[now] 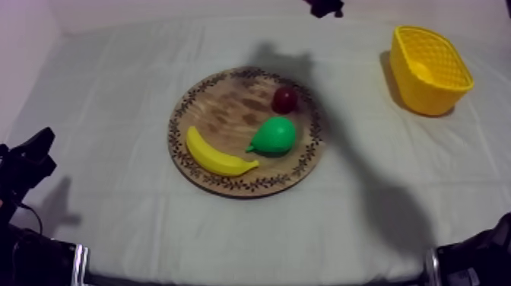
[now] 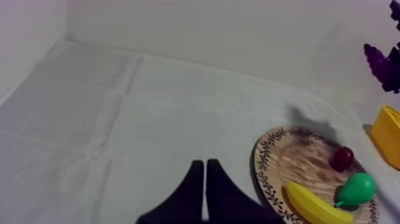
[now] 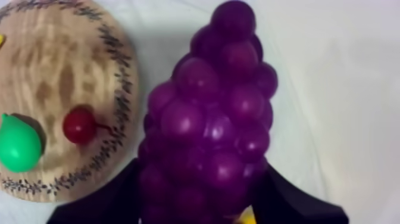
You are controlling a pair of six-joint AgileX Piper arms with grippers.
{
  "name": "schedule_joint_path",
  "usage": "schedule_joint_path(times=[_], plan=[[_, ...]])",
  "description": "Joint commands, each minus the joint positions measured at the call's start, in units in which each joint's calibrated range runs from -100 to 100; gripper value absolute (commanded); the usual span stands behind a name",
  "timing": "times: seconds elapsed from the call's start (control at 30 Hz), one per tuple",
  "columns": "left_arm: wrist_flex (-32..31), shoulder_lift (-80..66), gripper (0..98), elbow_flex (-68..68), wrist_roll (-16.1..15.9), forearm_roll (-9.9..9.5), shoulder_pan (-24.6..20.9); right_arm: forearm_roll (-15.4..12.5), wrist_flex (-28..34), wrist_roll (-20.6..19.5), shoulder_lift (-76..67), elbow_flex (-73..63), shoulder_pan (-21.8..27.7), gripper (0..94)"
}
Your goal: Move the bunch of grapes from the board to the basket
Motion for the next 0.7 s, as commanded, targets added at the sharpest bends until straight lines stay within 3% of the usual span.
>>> schedule_joint_path(times=[0.0, 0.67], plan=[[-0.05, 0.0, 0.1, -0.03, 0.01, 0.02, -0.03, 0.29, -1.25, -1.6, -2.18, 2.7, 1.6, 19.2], [-0.05, 0.0, 0.1, -0.03, 0.01, 0.02, -0.03, 5.77, -16.33, -13.45, -11.47, 19.58, 16.62, 19.5]])
